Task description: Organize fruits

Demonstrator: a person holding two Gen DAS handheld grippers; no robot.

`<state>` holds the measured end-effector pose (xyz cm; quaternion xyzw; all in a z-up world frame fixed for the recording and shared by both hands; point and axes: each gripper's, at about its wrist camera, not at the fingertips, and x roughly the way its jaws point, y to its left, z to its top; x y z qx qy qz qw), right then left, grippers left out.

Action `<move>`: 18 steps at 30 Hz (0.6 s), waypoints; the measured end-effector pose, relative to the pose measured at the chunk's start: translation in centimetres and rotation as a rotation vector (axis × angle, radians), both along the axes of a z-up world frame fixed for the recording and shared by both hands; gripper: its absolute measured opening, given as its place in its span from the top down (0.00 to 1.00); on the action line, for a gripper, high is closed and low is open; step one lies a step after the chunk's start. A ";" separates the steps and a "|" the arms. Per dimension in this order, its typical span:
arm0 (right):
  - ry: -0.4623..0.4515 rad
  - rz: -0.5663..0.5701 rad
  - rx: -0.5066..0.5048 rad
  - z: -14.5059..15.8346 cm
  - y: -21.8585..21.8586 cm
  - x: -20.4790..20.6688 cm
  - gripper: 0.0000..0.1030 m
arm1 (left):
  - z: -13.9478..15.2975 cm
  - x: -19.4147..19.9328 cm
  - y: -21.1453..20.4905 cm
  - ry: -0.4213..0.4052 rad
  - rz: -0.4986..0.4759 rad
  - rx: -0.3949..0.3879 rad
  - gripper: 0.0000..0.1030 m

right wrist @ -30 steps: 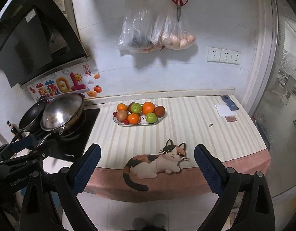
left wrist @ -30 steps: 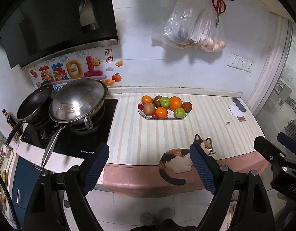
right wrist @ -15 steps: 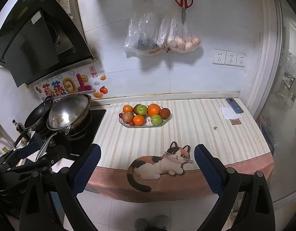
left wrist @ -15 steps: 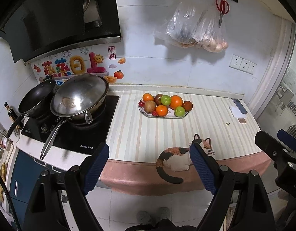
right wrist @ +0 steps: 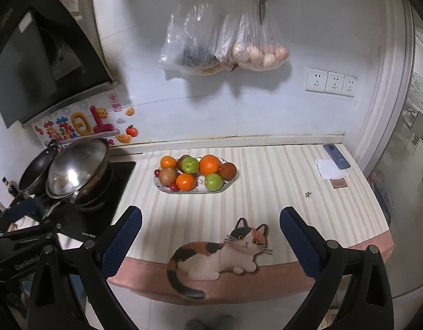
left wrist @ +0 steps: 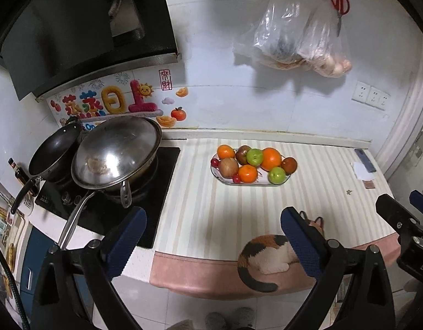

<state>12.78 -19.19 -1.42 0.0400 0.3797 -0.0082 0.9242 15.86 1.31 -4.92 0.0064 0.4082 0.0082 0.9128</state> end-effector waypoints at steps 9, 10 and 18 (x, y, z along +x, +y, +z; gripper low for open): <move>0.079 -0.001 -0.001 -3.5 -0.6 6.0 0.01 | -1.9 4.9 -0.4 0.059 0.003 0.023 0.03; 0.085 0.000 -0.008 -3.8 -0.6 6.6 0.01 | -2.1 5.2 -0.4 0.066 0.001 0.018 0.03; 0.120 0.001 -0.031 -6.0 -0.9 8.6 0.01 | -3.3 7.4 -0.6 0.099 0.003 0.004 0.03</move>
